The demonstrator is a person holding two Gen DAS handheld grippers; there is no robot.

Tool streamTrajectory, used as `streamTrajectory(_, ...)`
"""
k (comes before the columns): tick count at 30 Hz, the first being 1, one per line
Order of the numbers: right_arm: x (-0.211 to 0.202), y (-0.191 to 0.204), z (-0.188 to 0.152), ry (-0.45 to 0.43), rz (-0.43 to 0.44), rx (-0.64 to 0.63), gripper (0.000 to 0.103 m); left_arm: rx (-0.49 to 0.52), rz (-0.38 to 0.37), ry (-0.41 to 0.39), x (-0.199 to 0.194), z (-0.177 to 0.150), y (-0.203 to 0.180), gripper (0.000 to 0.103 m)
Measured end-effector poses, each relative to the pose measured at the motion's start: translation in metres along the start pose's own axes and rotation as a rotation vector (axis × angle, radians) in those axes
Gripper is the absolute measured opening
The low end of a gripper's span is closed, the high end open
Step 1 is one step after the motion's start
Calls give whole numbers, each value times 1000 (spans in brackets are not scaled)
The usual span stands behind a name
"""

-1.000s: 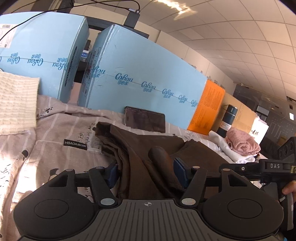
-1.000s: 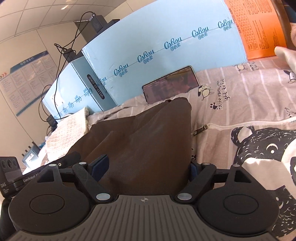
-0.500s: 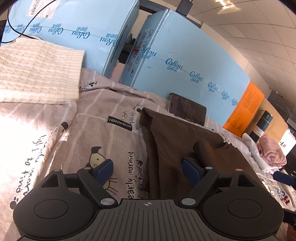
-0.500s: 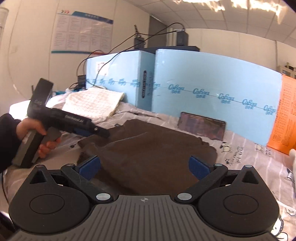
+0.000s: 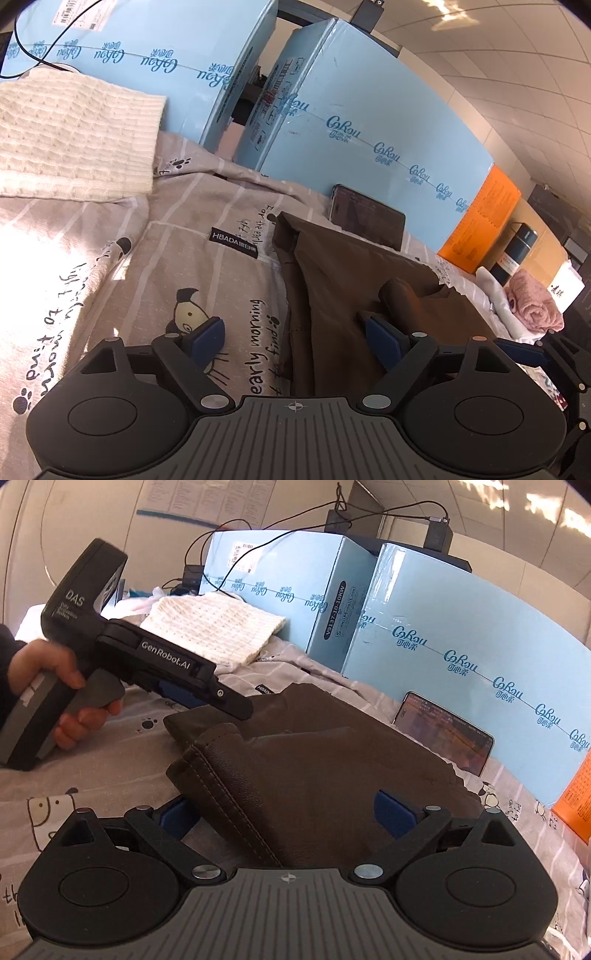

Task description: Fold clothes

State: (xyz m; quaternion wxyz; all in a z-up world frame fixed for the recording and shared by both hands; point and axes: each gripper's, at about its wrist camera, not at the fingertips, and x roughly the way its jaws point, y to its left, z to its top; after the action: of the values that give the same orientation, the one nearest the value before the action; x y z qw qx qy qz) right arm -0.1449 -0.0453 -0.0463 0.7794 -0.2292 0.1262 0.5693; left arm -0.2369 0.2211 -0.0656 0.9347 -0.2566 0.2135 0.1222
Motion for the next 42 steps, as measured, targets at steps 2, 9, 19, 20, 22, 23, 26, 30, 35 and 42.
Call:
streamTrajectory(2, -4, -10, 2, -27, -19, 87, 101, -1, -4, 2, 0, 0, 0, 88)
streamTrajectory(9, 10, 12, 6, -23, -180, 85, 89, -4, -9, 3, 0, 0, 0, 89)
streamTrajectory(19, 0, -3, 12, -72, -184, 211, 17, -6, -17, 7, 2, 0, 1, 91)
streamTrajectory(20, -6, -7, 13, -99, -189, 246, 16, -6, -18, 7, 2, 0, 1, 91)
streamTrajectory(22, -17, -16, 14, -157, -203, 307, 15, -5, -19, 7, 3, 0, 1, 91)
streamTrajectory(23, -23, -21, 15, -187, -212, 335, 14, -5, -19, 7, 3, 0, 1, 91)
streamTrajectory(26, -43, -36, 13, -282, -244, 408, 13, -5, -19, 6, 3, -1, 1, 91)
streamTrajectory(30, -75, -58, 6, -403, -304, 496, 13, -4, -19, 6, 3, 0, 1, 91)
streamTrajectory(35, -108, -85, -13, -471, -428, 589, 13, 0, -16, 6, 3, -1, 0, 91)
streamTrajectory(42, -128, -125, -86, -367, -596, 905, 14, 8, -10, 9, 3, -1, -1, 91)
